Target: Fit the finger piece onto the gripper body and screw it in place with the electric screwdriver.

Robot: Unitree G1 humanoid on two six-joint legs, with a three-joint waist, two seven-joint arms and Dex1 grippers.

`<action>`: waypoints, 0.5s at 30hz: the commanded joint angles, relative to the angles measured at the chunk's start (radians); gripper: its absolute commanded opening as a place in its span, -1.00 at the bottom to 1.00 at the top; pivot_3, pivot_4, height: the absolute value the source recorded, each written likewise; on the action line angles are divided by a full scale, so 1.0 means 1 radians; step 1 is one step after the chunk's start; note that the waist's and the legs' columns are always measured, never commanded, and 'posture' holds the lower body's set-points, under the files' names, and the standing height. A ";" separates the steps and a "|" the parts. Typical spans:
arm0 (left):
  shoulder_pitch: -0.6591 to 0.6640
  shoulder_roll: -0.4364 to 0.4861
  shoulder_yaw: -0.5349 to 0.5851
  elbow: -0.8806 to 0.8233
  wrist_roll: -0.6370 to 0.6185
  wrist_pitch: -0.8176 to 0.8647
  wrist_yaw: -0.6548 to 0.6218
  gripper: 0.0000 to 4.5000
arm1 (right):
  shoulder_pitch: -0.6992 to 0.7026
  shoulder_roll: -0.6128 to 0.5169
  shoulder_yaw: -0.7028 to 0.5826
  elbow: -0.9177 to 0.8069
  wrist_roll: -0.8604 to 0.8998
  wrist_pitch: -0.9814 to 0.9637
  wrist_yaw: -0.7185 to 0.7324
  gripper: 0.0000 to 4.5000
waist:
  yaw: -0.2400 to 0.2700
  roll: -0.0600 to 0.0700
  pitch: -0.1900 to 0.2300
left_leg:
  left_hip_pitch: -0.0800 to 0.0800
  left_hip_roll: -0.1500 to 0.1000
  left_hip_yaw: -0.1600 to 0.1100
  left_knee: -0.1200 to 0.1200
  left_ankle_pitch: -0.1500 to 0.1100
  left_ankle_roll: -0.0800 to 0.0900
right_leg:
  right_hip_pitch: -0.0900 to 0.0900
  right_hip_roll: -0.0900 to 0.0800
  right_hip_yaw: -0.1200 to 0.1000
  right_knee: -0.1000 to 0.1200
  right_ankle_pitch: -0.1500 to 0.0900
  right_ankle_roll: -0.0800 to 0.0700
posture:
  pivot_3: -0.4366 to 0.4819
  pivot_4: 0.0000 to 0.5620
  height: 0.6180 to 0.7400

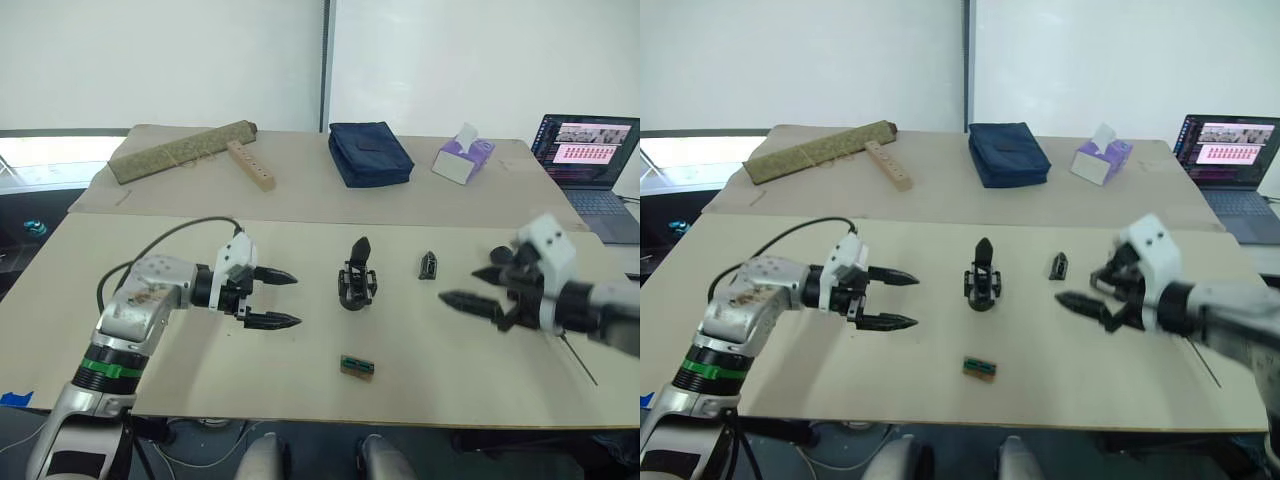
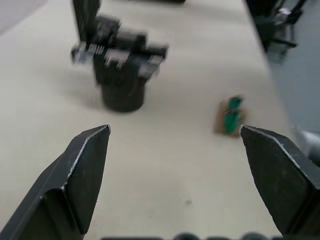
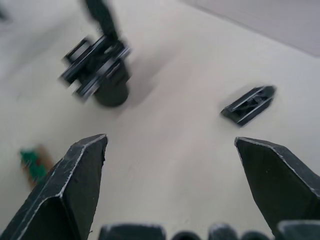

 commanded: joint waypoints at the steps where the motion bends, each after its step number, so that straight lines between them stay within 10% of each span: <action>1: -0.057 0.029 0.031 -0.084 -0.076 0.063 -0.010 0.94 | -0.169 0.030 0.110 0.195 -0.084 0.108 -0.059 1.00 | 0.000 0.000 0.000 | 0.000 0.000 0.001 0.000 0.000 0.000 | 0.000 0.000 0.000 0.000 0.000 0.000 | -0.05 -0.47 0.98; 6: -0.168 0.025 0.100 -0.169 -0.227 0.204 0.053 0.94 | -0.427 0.139 0.360 0.662 -0.314 -0.033 -0.069 1.00 | -0.011 -0.001 0.001 | -0.001 0.000 0.006 0.000 0.000 0.000 | -0.002 0.001 0.000 0.001 0.001 0.001 | -0.05 -0.47 0.98; 15: -0.207 0.034 0.131 -0.193 -0.281 0.229 0.130 0.94 | -0.605 0.271 0.446 1.129 -0.515 -0.238 0.027 1.00 | -0.013 0.000 0.003 | -0.001 -0.001 0.006 -0.002 0.000 0.000 | -0.003 0.001 -0.001 0.000 0.001 0.002 | -0.05 -0.47 0.98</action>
